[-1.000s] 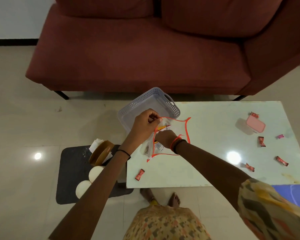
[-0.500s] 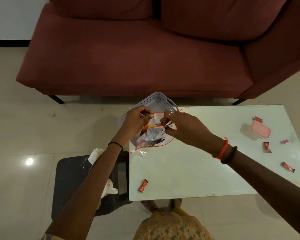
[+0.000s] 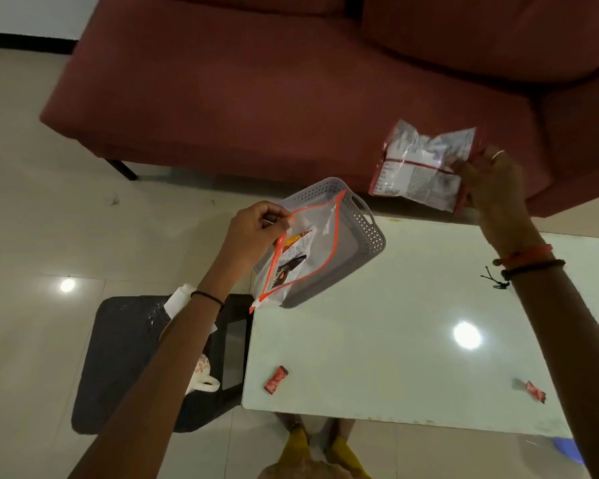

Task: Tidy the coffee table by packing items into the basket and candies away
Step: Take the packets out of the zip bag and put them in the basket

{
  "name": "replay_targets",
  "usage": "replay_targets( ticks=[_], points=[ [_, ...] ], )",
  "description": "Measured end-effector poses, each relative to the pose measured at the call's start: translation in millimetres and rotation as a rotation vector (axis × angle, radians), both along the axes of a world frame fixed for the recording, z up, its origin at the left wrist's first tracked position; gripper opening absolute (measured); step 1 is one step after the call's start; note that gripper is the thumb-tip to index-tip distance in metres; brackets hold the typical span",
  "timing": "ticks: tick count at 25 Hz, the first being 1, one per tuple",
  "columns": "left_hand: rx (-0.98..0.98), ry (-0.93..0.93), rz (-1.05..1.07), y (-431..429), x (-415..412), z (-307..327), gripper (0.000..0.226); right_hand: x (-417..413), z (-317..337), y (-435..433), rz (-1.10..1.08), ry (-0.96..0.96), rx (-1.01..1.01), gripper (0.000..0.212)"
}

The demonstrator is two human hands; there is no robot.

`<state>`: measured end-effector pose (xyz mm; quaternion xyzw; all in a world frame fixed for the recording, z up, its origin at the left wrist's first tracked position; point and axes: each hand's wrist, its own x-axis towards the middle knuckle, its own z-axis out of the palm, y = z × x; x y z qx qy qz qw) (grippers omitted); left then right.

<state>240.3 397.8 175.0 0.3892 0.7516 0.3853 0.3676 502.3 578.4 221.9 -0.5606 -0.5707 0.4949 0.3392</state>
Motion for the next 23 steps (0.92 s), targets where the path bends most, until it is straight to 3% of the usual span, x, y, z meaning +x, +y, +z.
replay_targets(
  ticks=[2, 5, 8, 15, 23],
  points=[
    [0.032, -0.022, 0.061, 0, -2, -1, 0.011, -7, -55, 21, -0.034, -0.227, -0.057, 0.024],
    [0.058, -0.027, 0.099, -1, -2, -2, 0.015, -24, -131, 32, 0.184, -0.641, -0.015, 0.026],
    [0.059, -0.021, 0.096, 0, 0, 0, 0.018, -36, -184, 37, 0.394, -0.807, 0.015, 0.023],
    [0.018, -0.013, 0.106, 0, -3, -3, 0.018, -49, -241, 49, 0.472, -0.913, -0.017, 0.035],
    [0.008, -0.069, 0.142, -1, 1, -13, 0.014, -53, -249, 61, 0.443, -1.008, 0.019, 0.026]
  ],
)
